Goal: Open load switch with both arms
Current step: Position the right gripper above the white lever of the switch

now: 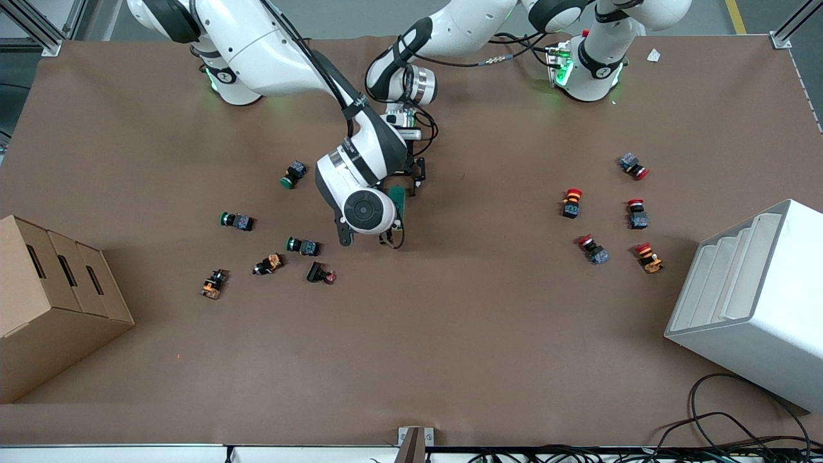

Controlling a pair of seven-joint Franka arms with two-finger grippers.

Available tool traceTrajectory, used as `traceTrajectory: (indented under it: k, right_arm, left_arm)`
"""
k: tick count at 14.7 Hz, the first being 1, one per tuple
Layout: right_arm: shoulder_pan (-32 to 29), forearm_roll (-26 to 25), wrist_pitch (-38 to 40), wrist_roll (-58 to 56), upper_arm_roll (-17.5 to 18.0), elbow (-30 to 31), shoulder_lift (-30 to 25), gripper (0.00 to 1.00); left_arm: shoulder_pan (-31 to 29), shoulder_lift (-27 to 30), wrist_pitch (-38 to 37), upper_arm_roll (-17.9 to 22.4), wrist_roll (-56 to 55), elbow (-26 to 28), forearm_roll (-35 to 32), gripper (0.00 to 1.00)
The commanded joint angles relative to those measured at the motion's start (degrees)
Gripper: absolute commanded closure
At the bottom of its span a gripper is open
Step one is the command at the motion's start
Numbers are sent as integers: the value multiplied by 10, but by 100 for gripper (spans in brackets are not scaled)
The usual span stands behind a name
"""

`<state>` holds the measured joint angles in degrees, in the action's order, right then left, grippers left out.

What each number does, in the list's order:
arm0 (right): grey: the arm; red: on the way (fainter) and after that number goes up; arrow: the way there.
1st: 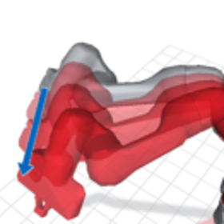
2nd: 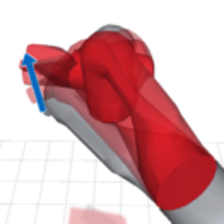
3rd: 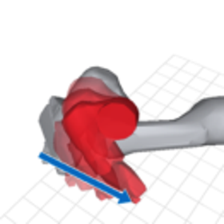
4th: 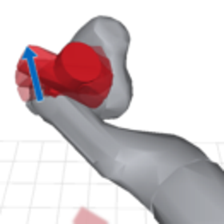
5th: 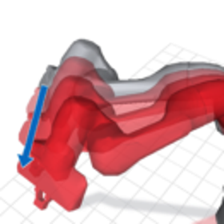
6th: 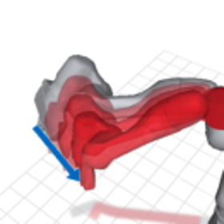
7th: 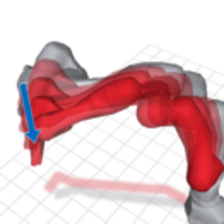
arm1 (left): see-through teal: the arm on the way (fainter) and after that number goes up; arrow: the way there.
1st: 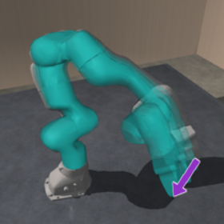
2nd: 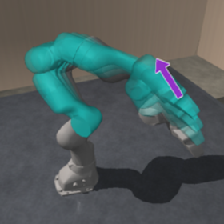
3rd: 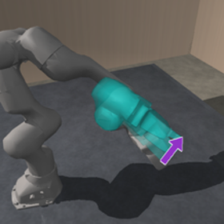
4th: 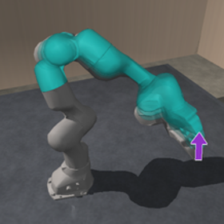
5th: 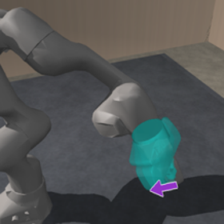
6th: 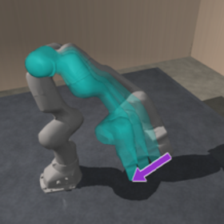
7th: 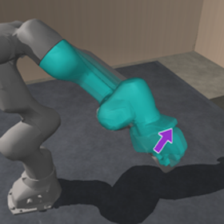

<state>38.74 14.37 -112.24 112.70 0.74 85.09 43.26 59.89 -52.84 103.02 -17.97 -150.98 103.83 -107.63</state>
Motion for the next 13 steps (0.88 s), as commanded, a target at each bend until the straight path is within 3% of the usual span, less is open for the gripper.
traceTrajectory:
  k: [1, 8, 13]
  right_arm:
    - [10, 8, 0, 20, -5, -5, 10, 0]
    - [13, 9, 14, 42, 8, -8, 5, 0]
    - [7, 11, 76, 41, 12, -39, 2, 0]
  left_arm:
    - [5, -10, -12, 1, -8, -8, -11, 2]
    - [6, -15, -12, 1, -6, -7, -11, 1]
    - [5, -16, -12, 2, -5, -6, -16, 2]
